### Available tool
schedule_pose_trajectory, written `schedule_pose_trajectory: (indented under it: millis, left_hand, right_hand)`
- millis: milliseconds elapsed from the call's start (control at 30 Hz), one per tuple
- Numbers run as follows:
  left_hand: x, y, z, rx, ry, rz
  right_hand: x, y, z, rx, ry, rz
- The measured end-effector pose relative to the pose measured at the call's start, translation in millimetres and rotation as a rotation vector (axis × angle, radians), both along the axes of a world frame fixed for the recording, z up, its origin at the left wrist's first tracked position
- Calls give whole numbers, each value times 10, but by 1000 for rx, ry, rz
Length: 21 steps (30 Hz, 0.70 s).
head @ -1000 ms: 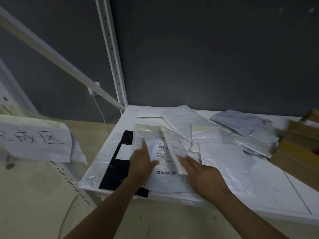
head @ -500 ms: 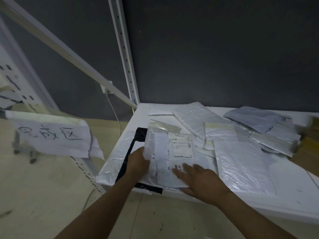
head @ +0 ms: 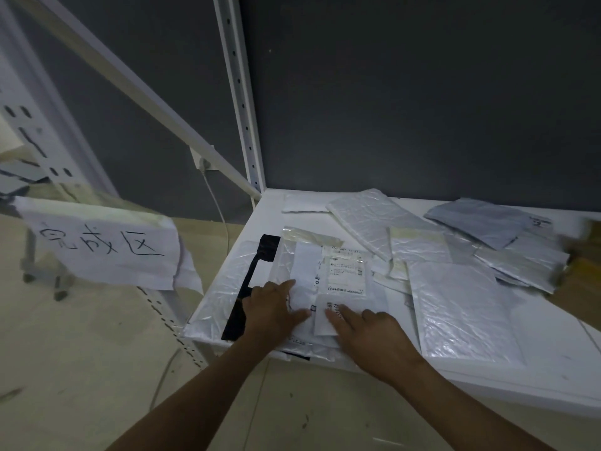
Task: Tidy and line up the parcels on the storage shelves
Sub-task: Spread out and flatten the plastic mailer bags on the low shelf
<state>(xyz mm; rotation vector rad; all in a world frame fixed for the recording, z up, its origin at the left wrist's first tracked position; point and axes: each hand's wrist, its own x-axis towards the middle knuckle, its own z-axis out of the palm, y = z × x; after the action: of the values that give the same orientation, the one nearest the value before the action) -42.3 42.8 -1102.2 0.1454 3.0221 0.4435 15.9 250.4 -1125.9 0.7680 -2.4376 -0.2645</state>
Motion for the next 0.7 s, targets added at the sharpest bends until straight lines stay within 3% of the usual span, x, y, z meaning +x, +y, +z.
schedule_pose_trajectory:
  millis: [100, 233, 367, 467, 567, 633, 700]
  left_hand:
    - [29, 61, 35, 94, -47, 8]
    - [62, 77, 116, 26, 73, 16]
    - [90, 22, 166, -163, 44, -50]
    - [76, 51, 147, -40, 184, -132]
    - [67, 245, 196, 50, 209, -277]
    - [85, 412, 196, 45, 105, -338]
    - [104, 545, 151, -22, 8, -364]
  right_hand:
    - [28, 113, 9, 9, 55, -10]
    - [34, 176, -8, -29, 60, 37]
    - [33, 184, -108, -105, -180, 73]
    - [81, 185, -90, -145, -317, 37]
    - [90, 251, 86, -194, -225, 13]
    - [70, 389, 154, -286, -164, -147]
    - [55, 558, 184, -347, -172, -460]
